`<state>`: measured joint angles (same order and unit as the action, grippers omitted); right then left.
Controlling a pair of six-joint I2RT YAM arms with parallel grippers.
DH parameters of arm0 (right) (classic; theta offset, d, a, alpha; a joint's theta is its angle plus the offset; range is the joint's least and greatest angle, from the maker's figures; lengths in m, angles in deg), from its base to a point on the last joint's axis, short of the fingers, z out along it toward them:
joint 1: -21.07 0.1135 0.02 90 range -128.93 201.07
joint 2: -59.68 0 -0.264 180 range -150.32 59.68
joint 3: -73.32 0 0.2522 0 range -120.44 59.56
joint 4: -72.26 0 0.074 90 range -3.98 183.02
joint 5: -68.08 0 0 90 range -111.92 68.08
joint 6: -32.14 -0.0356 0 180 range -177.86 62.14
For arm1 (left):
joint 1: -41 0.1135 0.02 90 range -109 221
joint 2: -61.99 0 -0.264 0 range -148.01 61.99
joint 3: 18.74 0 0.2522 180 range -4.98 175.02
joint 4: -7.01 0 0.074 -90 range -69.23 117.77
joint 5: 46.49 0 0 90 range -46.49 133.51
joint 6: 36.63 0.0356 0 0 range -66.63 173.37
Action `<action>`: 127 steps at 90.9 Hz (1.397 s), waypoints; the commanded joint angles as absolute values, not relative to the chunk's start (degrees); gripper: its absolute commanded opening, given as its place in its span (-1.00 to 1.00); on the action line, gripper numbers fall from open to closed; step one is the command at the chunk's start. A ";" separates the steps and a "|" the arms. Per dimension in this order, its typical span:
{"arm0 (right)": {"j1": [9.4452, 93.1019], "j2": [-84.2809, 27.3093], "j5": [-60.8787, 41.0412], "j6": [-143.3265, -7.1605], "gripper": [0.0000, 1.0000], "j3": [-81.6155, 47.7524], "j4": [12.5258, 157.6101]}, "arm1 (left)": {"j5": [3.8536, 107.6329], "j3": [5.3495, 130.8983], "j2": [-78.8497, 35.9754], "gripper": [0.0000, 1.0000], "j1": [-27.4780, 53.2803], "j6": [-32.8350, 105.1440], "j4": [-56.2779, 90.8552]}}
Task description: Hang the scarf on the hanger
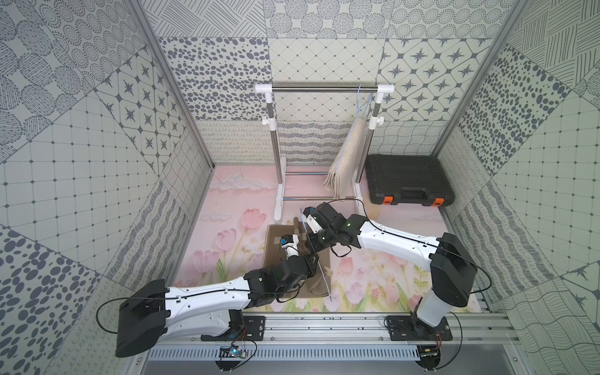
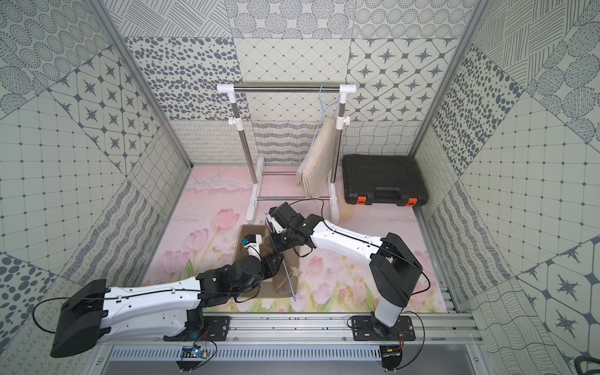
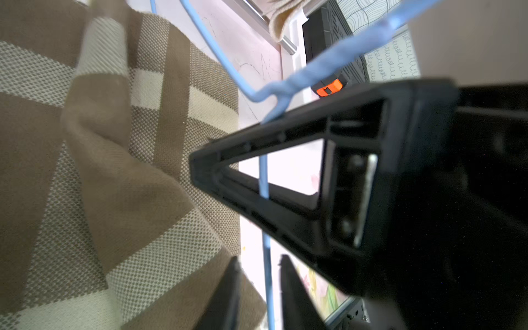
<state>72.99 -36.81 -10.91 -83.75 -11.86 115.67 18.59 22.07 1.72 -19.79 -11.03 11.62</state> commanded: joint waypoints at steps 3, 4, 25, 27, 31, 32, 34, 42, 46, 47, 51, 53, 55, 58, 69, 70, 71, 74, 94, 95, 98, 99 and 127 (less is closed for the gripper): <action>71.50 -34.01 -11.68 -82.79 -1.00 -7.04 112.45 | 13.61 22.76 8.02 0.33 -20.30 -7.17 17.17; 71.25 -33.79 -11.31 -82.89 -1.00 -6.61 112.15 | 13.40 22.73 8.46 0.36 -20.24 -7.17 17.91; 68.23 -28.52 -8.22 -84.95 -1.00 -0.25 108.10 | 27.15 26.61 5.01 0.51 -9.21 -8.79 28.77; 68.19 -28.09 -8.25 -85.00 -1.00 0.00 108.06 | 28.50 27.17 3.45 0.51 -8.53 -8.51 28.83; 68.05 -27.31 -8.51 -85.02 -1.00 0.46 108.08 | 30.68 28.77 -0.37 0.52 -7.09 -7.69 29.79; 68.07 -27.19 -8.58 -85.02 -1.00 0.57 108.08 | 31.21 29.30 -1.31 0.53 -6.56 -7.70 30.47; 68.07 -26.99 -8.54 -85.02 -1.00 0.65 108.08 | 32.11 30.26 -3.58 0.53 -5.58 -7.77 31.65; 67.95 -26.24 -8.30 -85.23 -1.00 1.24 108.08 | 36.42 31.88 -11.27 0.54 -2.66 -7.46 32.56; 67.95 -25.98 -8.32 -85.32 -1.00 1.55 108.08 | 38.88 32.71 -14.29 0.54 -1.52 -7.88 32.49; 67.93 -25.87 -8.39 -85.35 -1.00 1.60 108.08 | 39.44 32.98 -15.00 0.54 -1.31 -7.97 32.48; 67.97 -25.65 -8.75 -85.37 -1.00 1.81 108.08 | 41.00 34.20 -16.65 0.54 -0.95 -7.74 32.27; 67.93 -25.53 -8.96 -85.37 -1.00 1.94 108.08 | 41.57 35.05 -17.43 0.54 -0.93 -7.61 32.57; 67.88 -25.39 -9.10 -85.37 -1.00 2.00 108.08 | 41.99 36.01 -18.29 0.54 -0.93 -7.40 33.30; 67.78 -25.18 -9.13 -85.37 -1.00 2.19 108.12 | 42.68 37.31 -19.27 0.55 -1.04 -7.23 34.26; 67.62 -25.35 -8.92 -85.06 -1.00 2.23 108.04 | 44.58 40.60 -23.90 0.56 -0.82 -6.77 36.90; 67.64 -25.38 -8.92 -85.00 -1.00 2.24 108.01 | 44.70 40.79 -24.24 0.56 -0.74 -6.71 37.05; 67.65 -25.39 -8.87 -84.96 -1.00 2.20 108.00 | 44.90 40.93 -24.50 0.56 -0.70 -6.73 37.08; 67.54 -25.46 -8.79 -84.89 -1.00 2.24 107.93 | 45.63 41.06 -25.32 0.55 -0.52 -6.63 36.67; 66.52 -24.17 -8.62 -85.05 -1.00 3.43 107.48 | 47.81 39.95 -26.83 -0.94 0.86 -5.26 36.54; 66.47 -24.17 -8.54 -85.03 -1.00 3.41 107.47 | 47.77 39.72 -26.67 -1.00 0.98 -5.17 36.83; 66.31 -24.03 -8.41 -84.90 -1.00 3.48 107.52 | 47.74 39.04 -26.07 -1.00 1.48 -4.97 37.46; 66.28 -24.01 -8.35 -84.91 -1.00 3.57 107.49 | 47.74 38.83 -25.90 -1.00 1.64 -4.89 37.64; 66.04 -23.39 -7.22 -84.57 -1.00 4.98 107.22 | 40.11 34.93 -6.24 -1.00 3.49 -1.36 49.83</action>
